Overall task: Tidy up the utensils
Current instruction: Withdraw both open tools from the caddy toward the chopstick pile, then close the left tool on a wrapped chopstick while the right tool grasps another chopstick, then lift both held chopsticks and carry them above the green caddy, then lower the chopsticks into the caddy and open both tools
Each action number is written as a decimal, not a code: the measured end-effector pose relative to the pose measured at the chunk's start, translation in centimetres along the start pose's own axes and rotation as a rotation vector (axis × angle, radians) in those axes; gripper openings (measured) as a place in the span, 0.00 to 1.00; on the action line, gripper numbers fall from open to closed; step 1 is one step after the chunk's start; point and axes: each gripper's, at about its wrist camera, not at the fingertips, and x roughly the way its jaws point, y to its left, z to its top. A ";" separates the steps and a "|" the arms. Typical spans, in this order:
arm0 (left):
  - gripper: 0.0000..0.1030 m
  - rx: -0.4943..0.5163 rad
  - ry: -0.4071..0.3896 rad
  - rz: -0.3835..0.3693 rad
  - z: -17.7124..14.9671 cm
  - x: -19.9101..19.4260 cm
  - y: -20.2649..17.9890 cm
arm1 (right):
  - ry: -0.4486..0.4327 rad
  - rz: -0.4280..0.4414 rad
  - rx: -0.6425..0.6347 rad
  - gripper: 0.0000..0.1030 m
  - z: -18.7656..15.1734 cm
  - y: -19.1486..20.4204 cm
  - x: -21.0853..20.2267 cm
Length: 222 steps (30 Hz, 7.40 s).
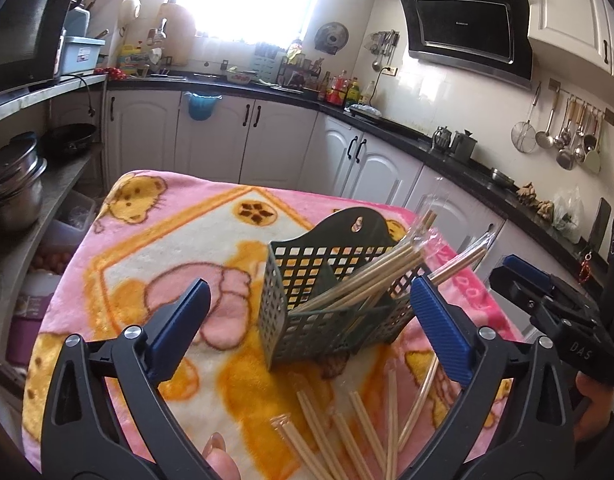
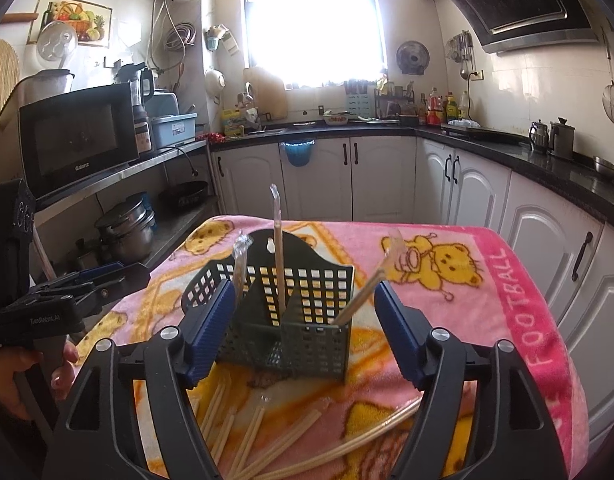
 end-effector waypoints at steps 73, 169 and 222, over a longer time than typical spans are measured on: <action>0.27 -0.207 0.361 -0.018 -11.9 6.8 3.4 | 0.363 0.035 0.075 0.69 -10.2 -1.8 6.6; 0.03 -0.054 -0.143 -0.217 4.3 -6.6 -2.1 | -0.140 0.136 0.078 0.04 1.4 -1.4 -7.9; 0.03 -0.120 -0.281 -0.141 11.1 0.2 -0.1 | -0.295 0.052 -0.070 0.05 11.4 -0.8 0.9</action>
